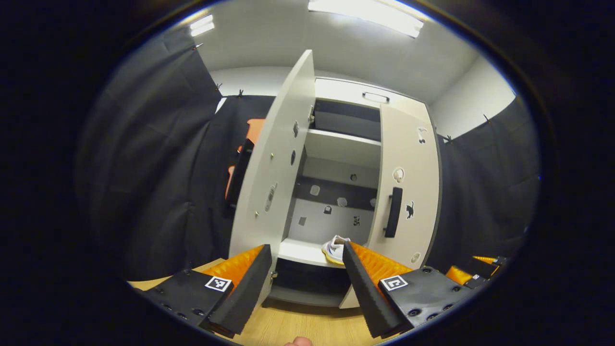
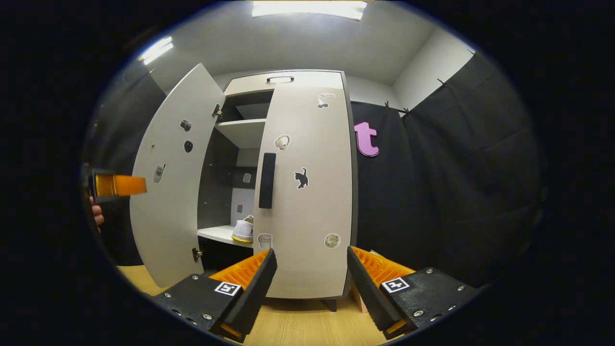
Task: Grab one shoe with the right hand and put it into the shoe cabinet, grab the other shoe with the left hand and put it into the shoe cabinet; then close the right door with the right hand and the left door with the left hand.
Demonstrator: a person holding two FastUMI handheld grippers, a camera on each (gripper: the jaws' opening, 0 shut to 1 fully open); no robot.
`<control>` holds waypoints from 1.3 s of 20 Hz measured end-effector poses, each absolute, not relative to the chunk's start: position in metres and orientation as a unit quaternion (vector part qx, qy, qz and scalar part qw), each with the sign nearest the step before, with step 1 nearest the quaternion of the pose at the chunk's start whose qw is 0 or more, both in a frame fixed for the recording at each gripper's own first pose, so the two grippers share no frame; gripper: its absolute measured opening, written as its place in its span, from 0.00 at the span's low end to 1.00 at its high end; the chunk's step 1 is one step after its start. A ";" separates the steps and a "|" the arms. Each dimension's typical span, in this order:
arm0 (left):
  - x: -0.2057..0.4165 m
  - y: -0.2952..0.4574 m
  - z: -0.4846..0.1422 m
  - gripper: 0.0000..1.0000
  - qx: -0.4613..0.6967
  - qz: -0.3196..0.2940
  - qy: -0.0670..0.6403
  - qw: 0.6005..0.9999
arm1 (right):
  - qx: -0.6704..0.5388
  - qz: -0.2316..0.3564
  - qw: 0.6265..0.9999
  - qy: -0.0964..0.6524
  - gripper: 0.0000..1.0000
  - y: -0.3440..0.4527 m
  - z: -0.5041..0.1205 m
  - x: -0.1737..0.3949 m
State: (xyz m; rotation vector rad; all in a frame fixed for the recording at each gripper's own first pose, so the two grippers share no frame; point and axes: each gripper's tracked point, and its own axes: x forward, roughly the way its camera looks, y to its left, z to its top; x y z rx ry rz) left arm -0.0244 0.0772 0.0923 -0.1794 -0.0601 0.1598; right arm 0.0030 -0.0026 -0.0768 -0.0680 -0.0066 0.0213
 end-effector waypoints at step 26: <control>0.052 0.210 0.105 0.95 -0.094 0.132 0.001 0.987 | -0.012 0.004 1.000 0.018 0.91 -0.014 -0.081 0.003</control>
